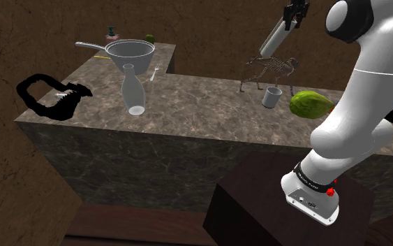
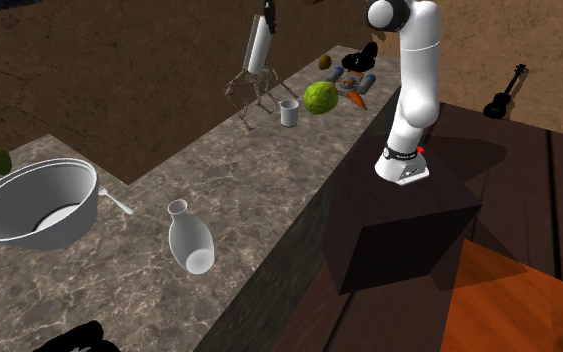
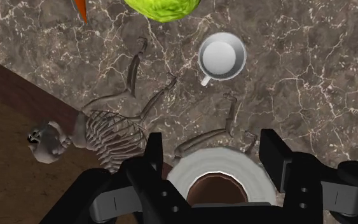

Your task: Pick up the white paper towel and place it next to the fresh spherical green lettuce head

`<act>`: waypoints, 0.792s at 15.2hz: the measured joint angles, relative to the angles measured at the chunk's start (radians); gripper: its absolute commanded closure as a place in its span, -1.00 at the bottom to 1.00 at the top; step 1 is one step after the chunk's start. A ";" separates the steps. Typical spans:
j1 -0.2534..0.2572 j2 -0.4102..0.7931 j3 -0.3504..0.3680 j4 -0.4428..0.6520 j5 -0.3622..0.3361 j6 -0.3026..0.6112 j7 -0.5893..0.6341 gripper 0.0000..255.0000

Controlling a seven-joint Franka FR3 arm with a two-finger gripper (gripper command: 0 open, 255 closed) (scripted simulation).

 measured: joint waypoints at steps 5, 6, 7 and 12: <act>-0.113 0.158 -0.030 0.210 0.043 -0.040 -0.118 1.00; -0.147 0.218 -0.033 0.304 0.059 -0.071 -0.142 1.00; -0.158 0.238 -0.033 0.324 0.064 -0.072 -0.150 1.00; -0.146 0.201 -0.035 0.196 0.055 0.020 -0.148 1.00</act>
